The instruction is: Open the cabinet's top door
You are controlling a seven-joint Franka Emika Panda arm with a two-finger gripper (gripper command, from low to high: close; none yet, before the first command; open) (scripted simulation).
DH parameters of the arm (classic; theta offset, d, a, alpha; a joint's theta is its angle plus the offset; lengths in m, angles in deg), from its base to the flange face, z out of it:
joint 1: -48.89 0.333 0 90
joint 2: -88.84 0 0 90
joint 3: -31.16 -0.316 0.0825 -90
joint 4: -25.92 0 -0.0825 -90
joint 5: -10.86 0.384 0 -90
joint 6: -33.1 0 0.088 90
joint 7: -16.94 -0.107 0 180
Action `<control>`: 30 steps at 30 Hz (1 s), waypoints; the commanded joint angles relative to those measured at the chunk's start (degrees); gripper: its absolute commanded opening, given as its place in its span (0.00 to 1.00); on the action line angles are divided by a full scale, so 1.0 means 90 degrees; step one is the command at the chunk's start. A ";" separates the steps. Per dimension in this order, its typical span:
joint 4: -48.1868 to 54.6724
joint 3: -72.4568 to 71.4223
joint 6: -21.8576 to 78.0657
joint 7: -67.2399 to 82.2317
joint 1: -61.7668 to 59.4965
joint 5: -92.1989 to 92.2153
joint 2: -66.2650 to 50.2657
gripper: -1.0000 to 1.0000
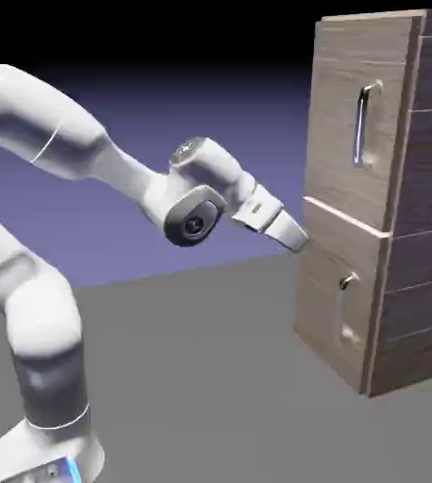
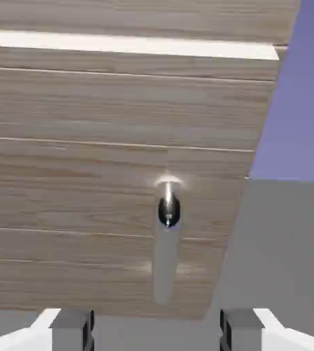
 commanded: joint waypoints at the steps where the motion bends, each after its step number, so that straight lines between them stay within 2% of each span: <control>1: 0.0061 -0.0231 0.0043 -0.0171 -0.0204 -0.0259 -0.0177 0.50; 30: 0.1822 -0.6923 0.1293 -0.5137 -0.6100 -0.7772 -0.5311 0.50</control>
